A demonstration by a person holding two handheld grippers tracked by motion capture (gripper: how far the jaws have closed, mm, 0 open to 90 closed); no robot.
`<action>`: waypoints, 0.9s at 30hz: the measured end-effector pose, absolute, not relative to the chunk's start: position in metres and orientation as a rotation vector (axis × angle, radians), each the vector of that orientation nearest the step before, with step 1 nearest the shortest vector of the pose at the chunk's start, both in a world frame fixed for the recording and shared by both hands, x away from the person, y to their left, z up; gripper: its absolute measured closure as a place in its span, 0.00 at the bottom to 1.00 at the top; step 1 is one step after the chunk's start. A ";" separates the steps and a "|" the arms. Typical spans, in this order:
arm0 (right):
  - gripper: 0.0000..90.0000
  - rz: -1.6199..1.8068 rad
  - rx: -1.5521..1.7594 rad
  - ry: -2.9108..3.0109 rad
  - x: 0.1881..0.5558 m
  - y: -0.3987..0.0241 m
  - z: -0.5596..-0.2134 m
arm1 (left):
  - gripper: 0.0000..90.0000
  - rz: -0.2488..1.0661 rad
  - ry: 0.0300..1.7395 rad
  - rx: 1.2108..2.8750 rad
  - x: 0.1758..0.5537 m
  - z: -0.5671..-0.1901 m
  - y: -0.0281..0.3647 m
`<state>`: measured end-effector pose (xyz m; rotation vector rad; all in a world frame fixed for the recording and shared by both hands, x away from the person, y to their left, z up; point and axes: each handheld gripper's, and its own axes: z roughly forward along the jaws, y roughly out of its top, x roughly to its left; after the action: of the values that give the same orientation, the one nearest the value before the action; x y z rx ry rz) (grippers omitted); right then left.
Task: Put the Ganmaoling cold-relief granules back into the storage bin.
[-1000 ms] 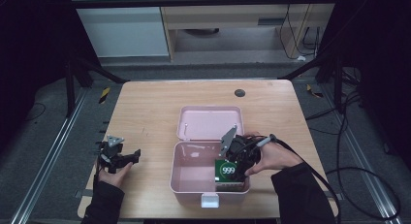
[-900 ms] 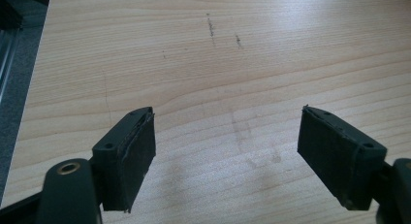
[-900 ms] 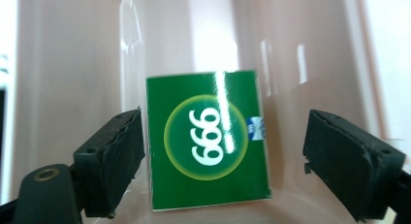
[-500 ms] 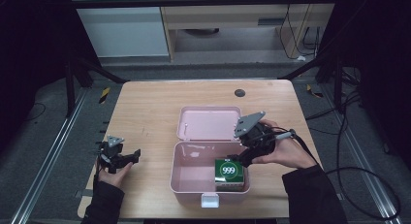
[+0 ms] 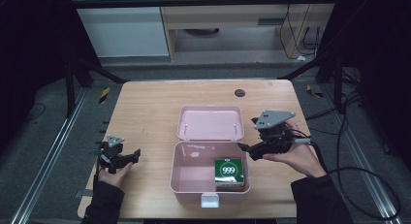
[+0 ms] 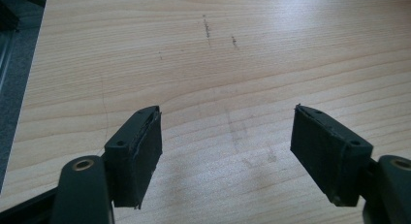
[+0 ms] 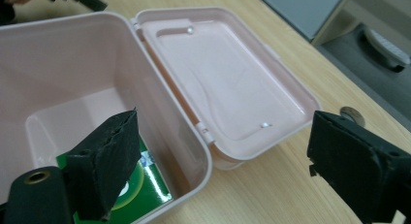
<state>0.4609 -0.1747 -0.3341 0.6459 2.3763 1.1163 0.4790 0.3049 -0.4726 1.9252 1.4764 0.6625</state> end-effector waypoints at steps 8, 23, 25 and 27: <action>0.10 1.214 0.794 2.198 0.456 -0.200 -0.348 | 0.31 0.658 1.471 1.926 0.479 -0.472 0.304; 0.12 1.182 1.019 2.050 0.451 -0.239 -0.392 | 0.40 0.664 1.463 1.920 0.477 -0.472 0.304; 0.11 1.151 1.044 2.048 0.453 -0.242 -0.400 | 0.39 0.665 1.463 1.919 0.477 -0.472 0.304; 0.11 1.119 1.063 2.052 0.455 -0.245 -0.409 | 0.39 0.666 1.463 1.921 0.477 -0.472 0.304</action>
<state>0.4553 -0.2450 -0.4085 1.0629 2.0521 1.1186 0.4774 0.3041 -0.4719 1.9207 1.4626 0.6656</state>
